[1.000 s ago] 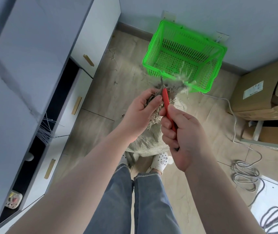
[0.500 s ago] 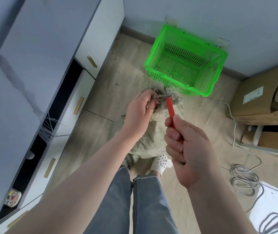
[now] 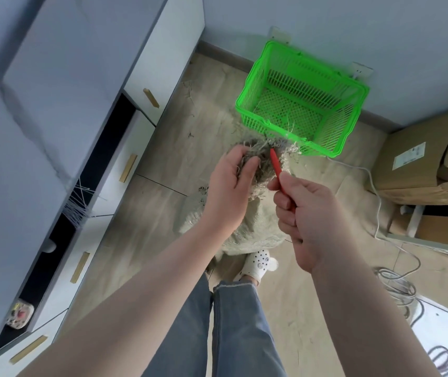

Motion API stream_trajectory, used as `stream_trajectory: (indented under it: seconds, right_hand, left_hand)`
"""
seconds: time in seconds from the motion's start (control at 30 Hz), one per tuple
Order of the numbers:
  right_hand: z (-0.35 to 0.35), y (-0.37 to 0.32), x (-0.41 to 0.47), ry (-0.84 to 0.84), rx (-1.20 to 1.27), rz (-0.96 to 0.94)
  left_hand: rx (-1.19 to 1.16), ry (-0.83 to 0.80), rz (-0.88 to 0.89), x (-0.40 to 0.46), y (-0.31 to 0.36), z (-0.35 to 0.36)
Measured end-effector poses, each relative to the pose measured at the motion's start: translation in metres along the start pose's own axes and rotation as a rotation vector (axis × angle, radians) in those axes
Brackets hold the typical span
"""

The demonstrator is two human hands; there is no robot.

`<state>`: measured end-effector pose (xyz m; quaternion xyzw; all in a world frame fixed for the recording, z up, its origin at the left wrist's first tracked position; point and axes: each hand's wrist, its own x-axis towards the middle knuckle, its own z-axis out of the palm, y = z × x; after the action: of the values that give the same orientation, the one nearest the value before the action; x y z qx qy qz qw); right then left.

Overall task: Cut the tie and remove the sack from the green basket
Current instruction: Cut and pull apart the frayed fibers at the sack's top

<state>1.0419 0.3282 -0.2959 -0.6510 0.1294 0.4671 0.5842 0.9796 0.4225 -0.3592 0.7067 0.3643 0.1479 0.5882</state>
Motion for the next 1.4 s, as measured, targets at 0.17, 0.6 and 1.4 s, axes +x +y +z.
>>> stream_trajectory:
  seconds: [0.17,0.6,1.4]
  right_hand:
    - [0.002,0.003,-0.003,0.011,-0.071,-0.018]
    - [-0.015,-0.009,-0.016,-0.124,0.343,0.146]
    - [-0.017,-0.007,-0.017,-0.207,0.331,0.332]
  left_hand:
    - [0.039,0.007,0.001,0.004,0.000,-0.003]
    - [0.165,-0.054,-0.009,0.009,0.004,-0.003]
    - [-0.124,0.125,-0.187,0.014,0.011,0.002]
